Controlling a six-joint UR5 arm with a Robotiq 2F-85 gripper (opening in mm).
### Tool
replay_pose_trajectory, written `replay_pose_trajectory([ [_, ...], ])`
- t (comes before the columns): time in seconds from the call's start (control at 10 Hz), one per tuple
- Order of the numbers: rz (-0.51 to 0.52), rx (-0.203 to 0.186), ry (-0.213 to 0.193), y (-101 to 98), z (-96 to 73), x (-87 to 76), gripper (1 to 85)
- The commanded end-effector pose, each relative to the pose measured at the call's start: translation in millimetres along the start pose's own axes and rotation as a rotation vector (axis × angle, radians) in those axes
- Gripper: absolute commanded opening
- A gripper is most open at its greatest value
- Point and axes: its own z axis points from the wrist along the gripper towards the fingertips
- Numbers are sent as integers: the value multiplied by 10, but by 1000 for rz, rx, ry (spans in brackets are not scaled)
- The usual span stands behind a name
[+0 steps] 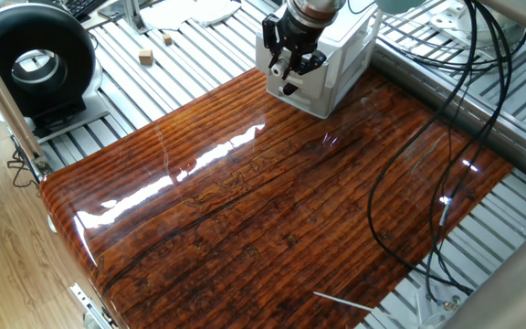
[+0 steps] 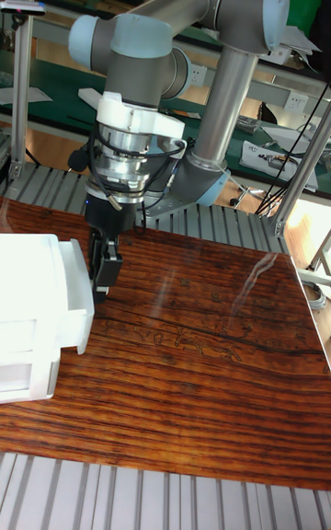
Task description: Grasp the handle and close the drawer
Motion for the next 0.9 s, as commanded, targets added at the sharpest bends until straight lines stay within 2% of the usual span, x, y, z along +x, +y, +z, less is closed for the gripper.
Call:
replay_pose_trajectory([
  [0.0, -33, 4, -6, -3, -45, 79, 423],
  [0.6, -41, 15, -33, 69, -12, 368, 423],
  [0.8, -57, 13, -20, 71, -35, 425, 423],
])
